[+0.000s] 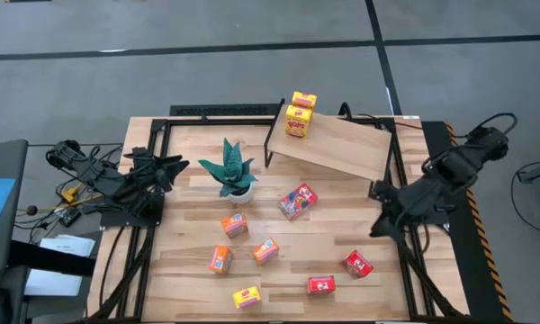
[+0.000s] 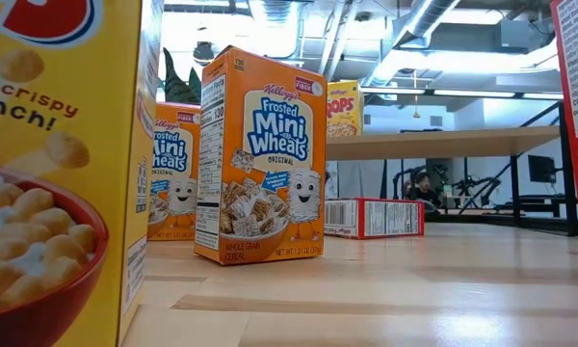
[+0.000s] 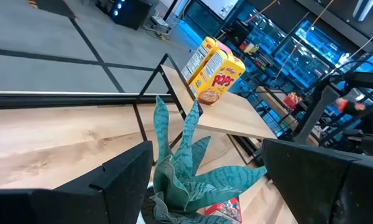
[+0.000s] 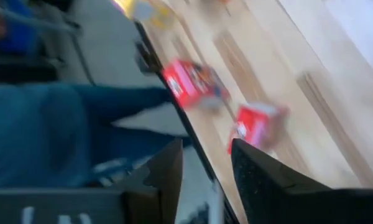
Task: Stack cereal on shelf
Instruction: Put the right red cereal box on the shelf
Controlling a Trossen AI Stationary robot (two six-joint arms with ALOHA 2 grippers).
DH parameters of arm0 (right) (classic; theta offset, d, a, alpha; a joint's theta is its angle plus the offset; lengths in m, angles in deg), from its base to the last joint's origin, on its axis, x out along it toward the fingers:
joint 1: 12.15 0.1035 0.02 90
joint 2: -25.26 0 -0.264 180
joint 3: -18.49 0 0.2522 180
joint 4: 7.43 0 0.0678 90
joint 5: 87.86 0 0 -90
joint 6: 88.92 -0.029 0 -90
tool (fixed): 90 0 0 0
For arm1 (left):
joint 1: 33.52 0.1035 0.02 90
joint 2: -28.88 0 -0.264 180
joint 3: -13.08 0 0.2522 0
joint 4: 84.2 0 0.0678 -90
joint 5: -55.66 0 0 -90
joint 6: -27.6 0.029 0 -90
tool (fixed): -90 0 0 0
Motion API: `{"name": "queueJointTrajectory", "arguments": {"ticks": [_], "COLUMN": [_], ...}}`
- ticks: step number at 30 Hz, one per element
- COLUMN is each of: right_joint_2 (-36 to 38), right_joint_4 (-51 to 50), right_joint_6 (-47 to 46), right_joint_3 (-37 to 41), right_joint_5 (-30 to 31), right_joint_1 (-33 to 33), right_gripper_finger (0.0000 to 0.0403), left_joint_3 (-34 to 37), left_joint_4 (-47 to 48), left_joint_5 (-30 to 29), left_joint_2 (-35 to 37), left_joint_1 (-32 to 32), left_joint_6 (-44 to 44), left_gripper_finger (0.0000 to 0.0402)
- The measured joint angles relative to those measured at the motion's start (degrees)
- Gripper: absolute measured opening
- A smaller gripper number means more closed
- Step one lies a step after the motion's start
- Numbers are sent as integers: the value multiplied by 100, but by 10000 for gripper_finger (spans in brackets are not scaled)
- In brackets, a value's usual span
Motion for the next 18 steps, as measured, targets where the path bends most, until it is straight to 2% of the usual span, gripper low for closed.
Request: {"name": "queueJointTrajectory", "arguments": {"ticks": [5, 10, 14, 18], "right_joint_2": [-740, -1487, -1974, -2341], "right_joint_4": [-637, -726, -717, -753], "right_joint_6": [-143, -102, -164, -527], "right_joint_3": [-343, -338, -338, -336], "right_joint_5": [-485, -1007, -999, -608], "right_joint_1": [615, 958, 1017, 1009], "right_gripper_finger": [195, 255, 307, 346], "left_joint_3": [0, 0, 0, 0], "left_joint_4": [2, 8, 79, 84], "left_joint_5": [34, 35, 34, 32], "left_joint_2": [0, 0, 0, 0], "left_joint_1": [-1, -1, 2, -1], "left_joint_6": [-27, -27, -22, 85], "left_gripper_finger": [293, 293, 293, 293]}}
